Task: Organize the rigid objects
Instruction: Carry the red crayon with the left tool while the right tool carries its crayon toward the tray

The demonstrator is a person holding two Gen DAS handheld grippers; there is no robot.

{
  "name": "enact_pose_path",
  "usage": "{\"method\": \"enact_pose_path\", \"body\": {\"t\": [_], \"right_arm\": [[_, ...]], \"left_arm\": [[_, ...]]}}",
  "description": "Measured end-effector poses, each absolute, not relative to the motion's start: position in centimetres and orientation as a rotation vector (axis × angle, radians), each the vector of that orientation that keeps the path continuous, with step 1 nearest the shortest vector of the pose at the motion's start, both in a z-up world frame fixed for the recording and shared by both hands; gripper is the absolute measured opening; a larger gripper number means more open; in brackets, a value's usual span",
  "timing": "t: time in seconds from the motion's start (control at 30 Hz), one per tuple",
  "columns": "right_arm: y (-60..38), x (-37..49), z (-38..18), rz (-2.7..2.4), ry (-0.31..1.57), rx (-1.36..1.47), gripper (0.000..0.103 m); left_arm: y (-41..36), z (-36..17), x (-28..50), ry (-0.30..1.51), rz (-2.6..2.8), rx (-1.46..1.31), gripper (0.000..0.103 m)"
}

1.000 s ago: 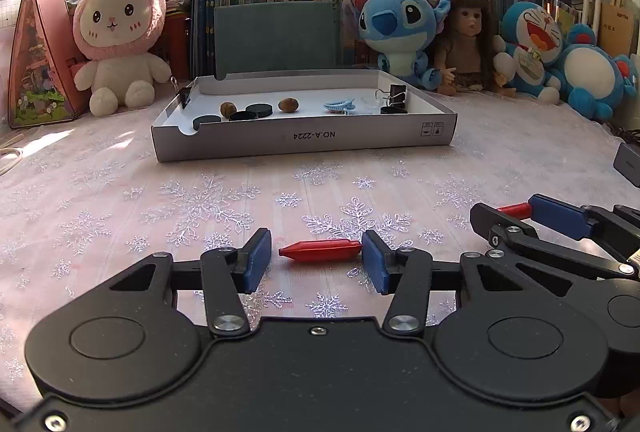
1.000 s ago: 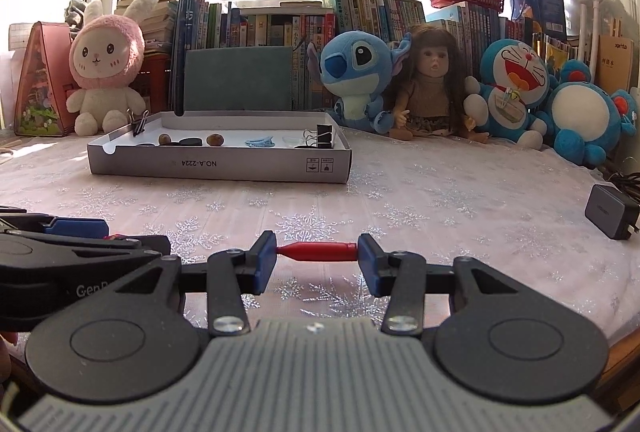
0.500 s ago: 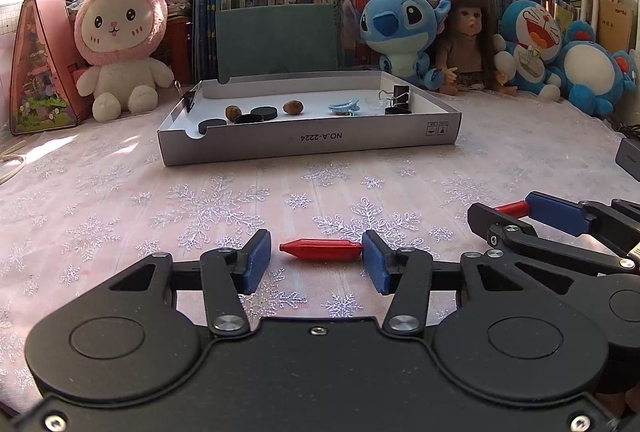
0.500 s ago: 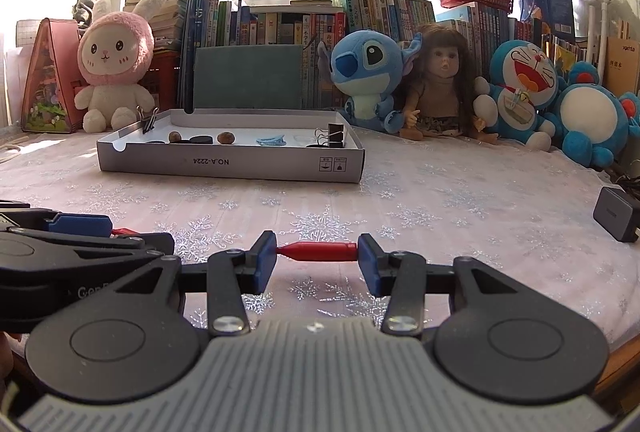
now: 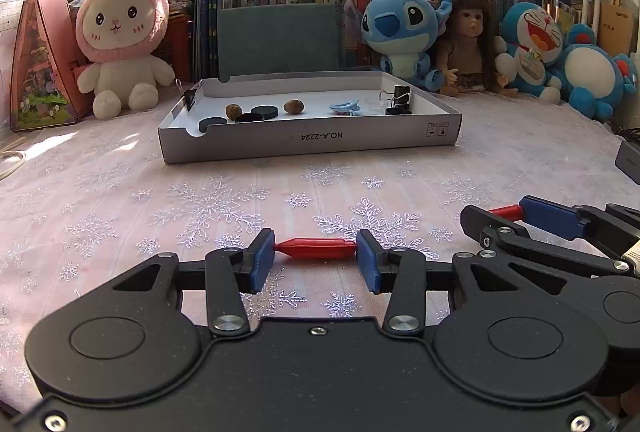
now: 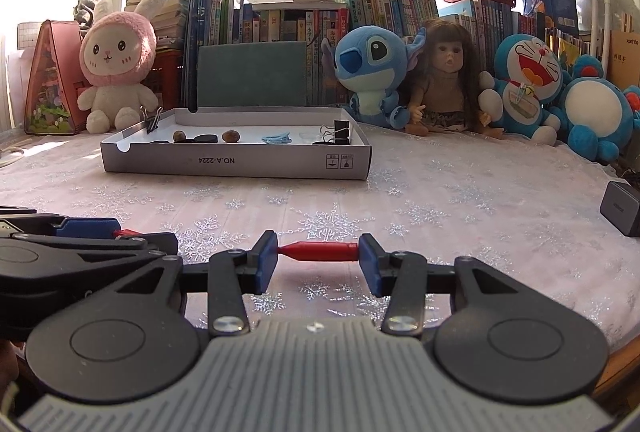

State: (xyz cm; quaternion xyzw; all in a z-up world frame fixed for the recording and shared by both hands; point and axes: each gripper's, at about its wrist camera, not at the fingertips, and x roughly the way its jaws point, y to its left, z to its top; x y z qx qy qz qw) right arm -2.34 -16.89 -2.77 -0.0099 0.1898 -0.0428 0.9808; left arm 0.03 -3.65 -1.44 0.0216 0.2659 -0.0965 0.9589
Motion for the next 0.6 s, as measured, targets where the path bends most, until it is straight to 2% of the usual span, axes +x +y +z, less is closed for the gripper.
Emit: {"method": "enact_pose_path", "body": {"t": [0.6], "right_arm": [[-16.6,-1.7,-2.0,-0.071,0.367,0.010,0.052]], "left_arm": [[-3.2,0.1,0.8,0.517,-0.167,0.050,0.042]]}}
